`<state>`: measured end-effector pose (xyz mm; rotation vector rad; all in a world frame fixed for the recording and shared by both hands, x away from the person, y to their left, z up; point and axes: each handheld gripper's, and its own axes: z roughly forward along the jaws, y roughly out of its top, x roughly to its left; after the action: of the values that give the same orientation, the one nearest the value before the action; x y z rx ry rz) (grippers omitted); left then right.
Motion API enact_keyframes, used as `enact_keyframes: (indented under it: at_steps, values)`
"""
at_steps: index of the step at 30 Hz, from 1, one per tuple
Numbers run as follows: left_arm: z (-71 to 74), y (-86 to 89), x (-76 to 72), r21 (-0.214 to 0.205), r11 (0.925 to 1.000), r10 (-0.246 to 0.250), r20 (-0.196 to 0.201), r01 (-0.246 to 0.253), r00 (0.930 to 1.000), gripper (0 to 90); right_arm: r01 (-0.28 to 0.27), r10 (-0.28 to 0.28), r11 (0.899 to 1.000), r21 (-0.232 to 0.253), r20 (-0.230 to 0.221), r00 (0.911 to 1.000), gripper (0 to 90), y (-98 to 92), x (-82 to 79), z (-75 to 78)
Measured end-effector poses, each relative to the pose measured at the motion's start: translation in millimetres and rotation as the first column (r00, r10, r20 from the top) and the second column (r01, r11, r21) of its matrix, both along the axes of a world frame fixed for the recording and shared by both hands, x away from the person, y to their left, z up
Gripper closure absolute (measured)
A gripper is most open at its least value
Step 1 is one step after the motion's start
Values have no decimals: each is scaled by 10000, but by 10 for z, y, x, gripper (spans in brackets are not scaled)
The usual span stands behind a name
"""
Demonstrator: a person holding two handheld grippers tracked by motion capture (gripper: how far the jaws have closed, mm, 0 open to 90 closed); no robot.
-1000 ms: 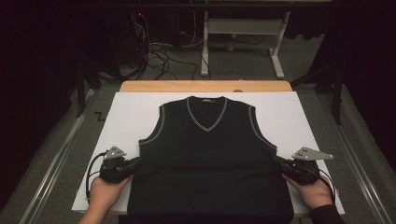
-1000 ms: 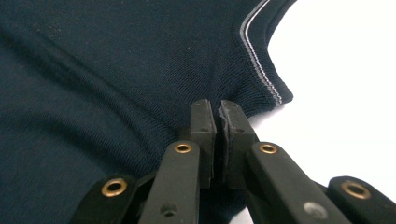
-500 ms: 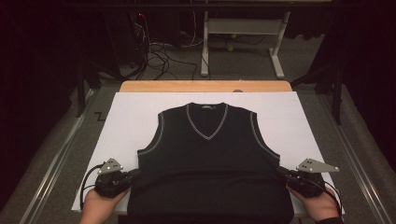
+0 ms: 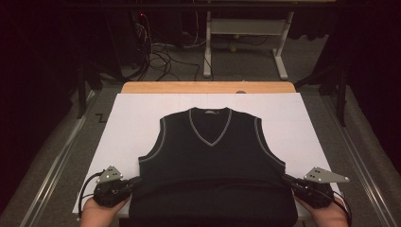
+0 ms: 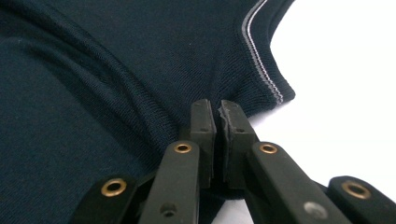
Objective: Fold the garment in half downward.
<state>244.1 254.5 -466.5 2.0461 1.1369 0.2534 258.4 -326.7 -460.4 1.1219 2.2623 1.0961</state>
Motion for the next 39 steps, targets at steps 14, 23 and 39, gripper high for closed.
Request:
enact_keyframes:
  at_steps: [14, 23, 39]
  values:
    - [1, -13, -76, 84, 9999, -72, 19, 72, 10000, 788, -129, 129, 9999, 53, 42, 9999, 858, -38, -84, -8]
    - [3, -26, -63, 9, 9999, -135, -17, 135, 9999, 738, -99, 100, 9999, 133, -86, 9999, 837, -53, -61, -43]
    - [282, -4, 494, -904, 9886, 1340, 1686, -1201, 9765, 305, 744, -814, 9930, 920, 740, 9939, 259, -54, 396, 100]
